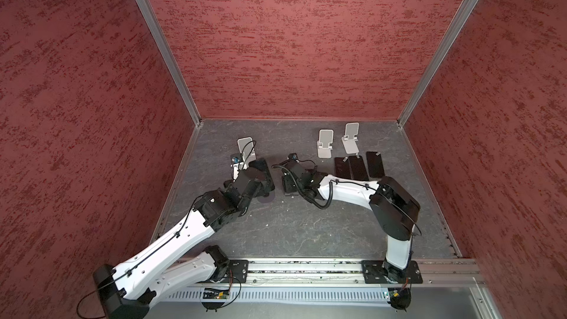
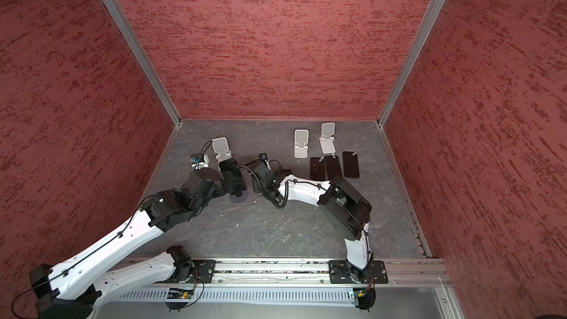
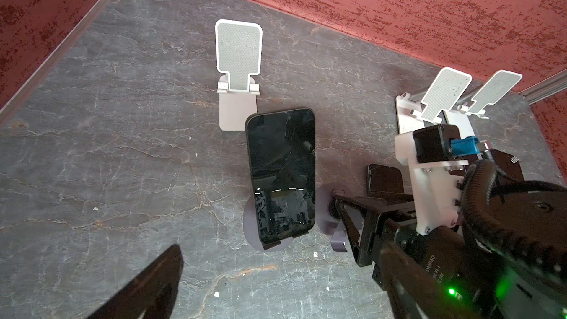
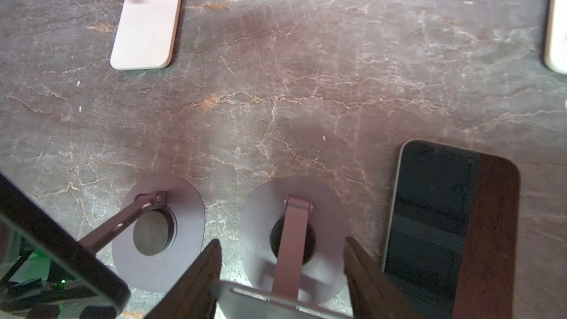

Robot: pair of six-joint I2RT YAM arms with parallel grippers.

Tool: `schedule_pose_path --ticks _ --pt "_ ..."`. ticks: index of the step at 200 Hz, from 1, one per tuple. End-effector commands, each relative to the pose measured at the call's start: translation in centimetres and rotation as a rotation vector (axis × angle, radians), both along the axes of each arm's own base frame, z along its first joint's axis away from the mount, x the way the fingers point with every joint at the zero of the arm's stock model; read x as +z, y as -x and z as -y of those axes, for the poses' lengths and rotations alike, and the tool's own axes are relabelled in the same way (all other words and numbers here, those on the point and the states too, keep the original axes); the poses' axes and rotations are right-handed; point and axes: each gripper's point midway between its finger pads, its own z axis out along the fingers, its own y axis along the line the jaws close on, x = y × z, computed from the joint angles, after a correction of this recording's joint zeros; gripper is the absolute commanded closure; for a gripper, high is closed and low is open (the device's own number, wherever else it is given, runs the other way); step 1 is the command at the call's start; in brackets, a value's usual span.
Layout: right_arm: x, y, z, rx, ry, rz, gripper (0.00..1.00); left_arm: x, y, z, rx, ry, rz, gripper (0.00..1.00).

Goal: Remove the phone from the phone stand
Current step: Pick up the phone stand from the center of the table, then place the phone stand at the top-center of the table.

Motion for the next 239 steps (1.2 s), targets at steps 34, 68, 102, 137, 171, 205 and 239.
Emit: schedule_pose_path --ticks 34,68,102,137,171,205,239 --pt "1.1 -0.6 -0.5 -0.004 0.005 0.047 0.44 0.1 -0.2 0.0 0.01 0.016 -0.005 0.0" --pt "2.0 -1.0 -1.2 0.029 0.002 0.074 0.44 0.3 -0.2 0.0 0.01 0.014 -0.008 0.0" --pt "3.4 -1.6 -2.1 0.067 -0.003 0.117 0.45 0.3 -0.3 0.2 0.01 0.019 -0.008 0.0" --pt "4.4 -2.7 -2.6 0.09 0.013 0.151 0.45 0.5 -0.3 0.2 0.009 0.024 -0.003 0.0" --pt "5.6 -4.4 -2.4 0.103 0.011 0.176 0.45 1.0 -0.3 0.2 0.0 0.036 0.016 0.0" --pt "6.7 -6.6 -1.6 0.099 0.014 0.197 0.45 1.2 -0.2 0.3 -0.005 0.047 0.026 0.0" --pt "7.1 -9.2 -0.1 0.079 0.033 0.219 0.45 1.5 -0.3 0.5 -0.018 0.044 0.027 0.0"
